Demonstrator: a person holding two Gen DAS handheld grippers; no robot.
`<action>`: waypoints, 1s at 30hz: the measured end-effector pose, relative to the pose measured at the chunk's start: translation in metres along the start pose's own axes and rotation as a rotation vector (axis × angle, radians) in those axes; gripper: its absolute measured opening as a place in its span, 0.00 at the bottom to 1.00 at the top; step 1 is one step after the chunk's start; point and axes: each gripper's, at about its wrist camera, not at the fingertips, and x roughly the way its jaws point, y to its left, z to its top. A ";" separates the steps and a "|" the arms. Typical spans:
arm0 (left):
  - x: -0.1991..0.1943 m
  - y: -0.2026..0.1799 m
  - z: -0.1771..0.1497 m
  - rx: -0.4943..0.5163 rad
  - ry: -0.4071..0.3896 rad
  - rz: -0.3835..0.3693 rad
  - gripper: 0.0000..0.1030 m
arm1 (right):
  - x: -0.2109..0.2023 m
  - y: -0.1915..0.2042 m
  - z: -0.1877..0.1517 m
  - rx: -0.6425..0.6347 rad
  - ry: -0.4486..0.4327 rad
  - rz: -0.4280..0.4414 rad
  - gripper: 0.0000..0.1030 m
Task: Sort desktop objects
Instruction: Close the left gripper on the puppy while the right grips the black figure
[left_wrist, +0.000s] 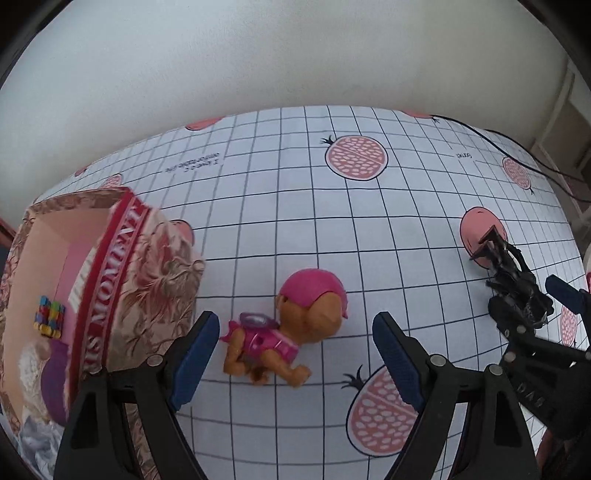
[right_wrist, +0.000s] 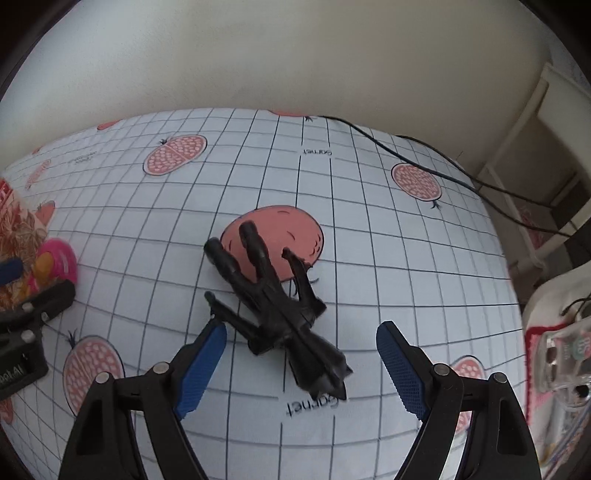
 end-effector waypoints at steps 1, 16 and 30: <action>0.002 0.000 0.000 0.001 0.004 -0.003 0.83 | 0.002 -0.002 0.002 0.016 0.002 0.011 0.83; 0.015 0.007 0.002 -0.035 0.013 -0.031 0.70 | 0.004 -0.002 0.010 0.138 0.012 0.083 0.46; 0.000 0.011 -0.030 -0.115 0.061 -0.050 0.63 | -0.028 0.003 -0.015 0.321 0.028 0.222 0.38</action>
